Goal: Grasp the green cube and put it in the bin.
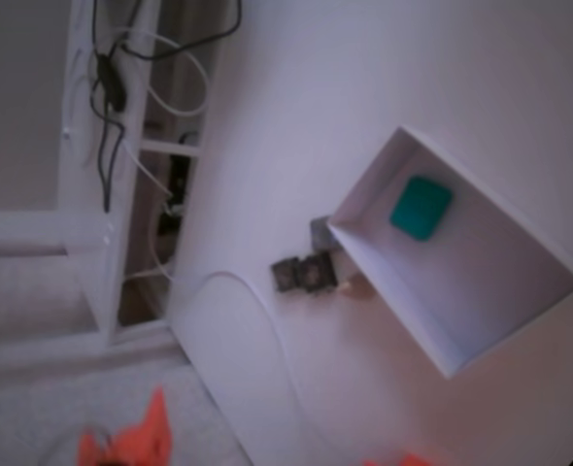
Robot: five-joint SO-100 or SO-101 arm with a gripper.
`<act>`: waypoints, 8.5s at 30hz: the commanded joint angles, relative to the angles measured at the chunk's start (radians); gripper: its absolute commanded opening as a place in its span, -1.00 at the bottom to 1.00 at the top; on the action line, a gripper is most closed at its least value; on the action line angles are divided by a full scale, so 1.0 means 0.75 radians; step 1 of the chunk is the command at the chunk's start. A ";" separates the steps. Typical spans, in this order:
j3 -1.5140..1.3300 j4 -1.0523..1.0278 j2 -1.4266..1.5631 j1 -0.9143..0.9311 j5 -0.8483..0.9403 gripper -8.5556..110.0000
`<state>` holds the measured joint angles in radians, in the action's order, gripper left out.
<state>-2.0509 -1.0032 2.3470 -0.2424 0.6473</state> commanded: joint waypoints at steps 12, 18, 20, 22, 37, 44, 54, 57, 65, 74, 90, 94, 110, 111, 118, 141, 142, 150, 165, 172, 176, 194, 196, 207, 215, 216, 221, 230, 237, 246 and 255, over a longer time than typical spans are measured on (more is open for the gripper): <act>-0.775 -0.205 0.965 -0.358 -0.041 -0.08; -0.959 -0.221 1.176 -0.340 -0.131 -0.14; -1.033 -0.247 1.293 -0.337 -0.202 -0.14; -1.039 -0.276 1.295 -0.335 -0.319 -0.14; -1.203 -0.340 1.293 -0.229 -0.726 -0.20; -1.203 -0.374 1.286 -0.078 -0.802 -0.22; -1.213 -0.321 1.284 0.078 -0.869 -0.23; -1.227 -0.270 1.282 0.092 -0.861 -0.34; -1.217 -0.313 1.282 0.125 -0.847 -1.00; -1.199 -0.393 1.282 0.129 -0.849 -1.00; -1.186 -0.444 1.282 0.137 -0.847 -0.99; -1.186 -0.444 1.282 0.137 -0.847 -1.00; -1.186 -0.444 1.282 0.137 -0.847 -1.00; -1.186 -0.444 1.282 0.137 -0.847 -1.00; -1.186 -0.444 1.282 0.137 -0.847 -1.00; -1.186 -0.444 1.282 0.137 -0.845 -1.00; -1.186 -0.444 1.282 0.137 -0.845 -1.00; -1.186 -0.444 1.282 0.137 -0.845 -1.00; -1.186 -0.444 1.282 0.137 -0.845 -1.00; -1.186 -0.444 1.282 0.137 -0.845 -1.00; -1.186 -0.444 1.282 0.137 -0.845 -1.00; -1.186 -0.444 1.282 0.137 -0.845 -1.00; -1.186 -0.444 1.282 0.137 -0.845 -1.00; -1.186 -0.444 1.282 0.137 -0.845 -1.00; -1.186 -0.444 1.282 0.137 -0.845 -1.00; -1.186 -0.444 1.282 0.137 -0.845 -1.00; -1.186 -0.444 1.282 0.137 -0.845 -1.00; -1.186 -0.444 1.282 0.137 -0.845 -1.00; -1.186 -0.444 1.282 0.137 -0.845 -1.00; -1.186 -0.444 1.282 0.137 -0.845 -1.00; -1.186 -0.444 1.282 0.137 -0.845 -1.00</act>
<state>-2.9759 -1.3330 3.3057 -0.1427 0.0092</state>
